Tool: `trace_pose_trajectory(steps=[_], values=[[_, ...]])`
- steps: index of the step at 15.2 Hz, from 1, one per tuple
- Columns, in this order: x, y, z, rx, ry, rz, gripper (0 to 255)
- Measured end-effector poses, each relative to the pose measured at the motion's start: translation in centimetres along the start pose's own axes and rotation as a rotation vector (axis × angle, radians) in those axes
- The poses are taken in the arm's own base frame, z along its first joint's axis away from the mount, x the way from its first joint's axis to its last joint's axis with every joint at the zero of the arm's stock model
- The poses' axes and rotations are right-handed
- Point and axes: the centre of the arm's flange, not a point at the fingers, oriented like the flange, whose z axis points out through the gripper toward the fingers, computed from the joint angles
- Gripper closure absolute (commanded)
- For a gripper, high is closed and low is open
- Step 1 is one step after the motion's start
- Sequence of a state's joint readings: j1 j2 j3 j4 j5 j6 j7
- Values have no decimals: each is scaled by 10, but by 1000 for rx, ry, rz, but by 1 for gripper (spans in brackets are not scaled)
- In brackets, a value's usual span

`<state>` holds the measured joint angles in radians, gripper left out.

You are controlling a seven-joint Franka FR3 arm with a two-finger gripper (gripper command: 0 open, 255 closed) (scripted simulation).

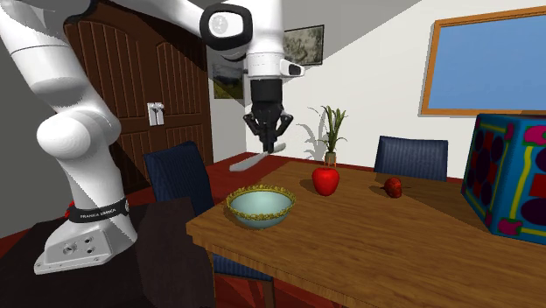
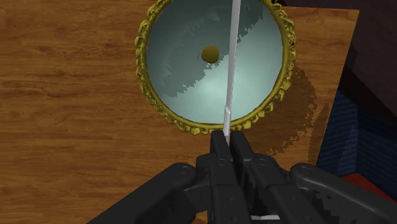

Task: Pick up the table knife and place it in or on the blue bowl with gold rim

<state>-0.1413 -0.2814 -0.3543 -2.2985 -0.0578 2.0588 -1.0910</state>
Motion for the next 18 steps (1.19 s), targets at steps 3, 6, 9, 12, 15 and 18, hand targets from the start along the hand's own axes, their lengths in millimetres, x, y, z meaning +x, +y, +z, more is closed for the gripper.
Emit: trace_pose_trajectory(steps=[3,6,9,12,15,18], values=[[-7,-1,12,0,0,-1,255],[-8,-3,27,1,0,-2,255],[-9,-1,43,1,0,-2,255],[-10,-2,59,1,0,-2,255],[-11,-2,75,1,0,-2,255],[-11,-2,87,1,0,-2,255]])
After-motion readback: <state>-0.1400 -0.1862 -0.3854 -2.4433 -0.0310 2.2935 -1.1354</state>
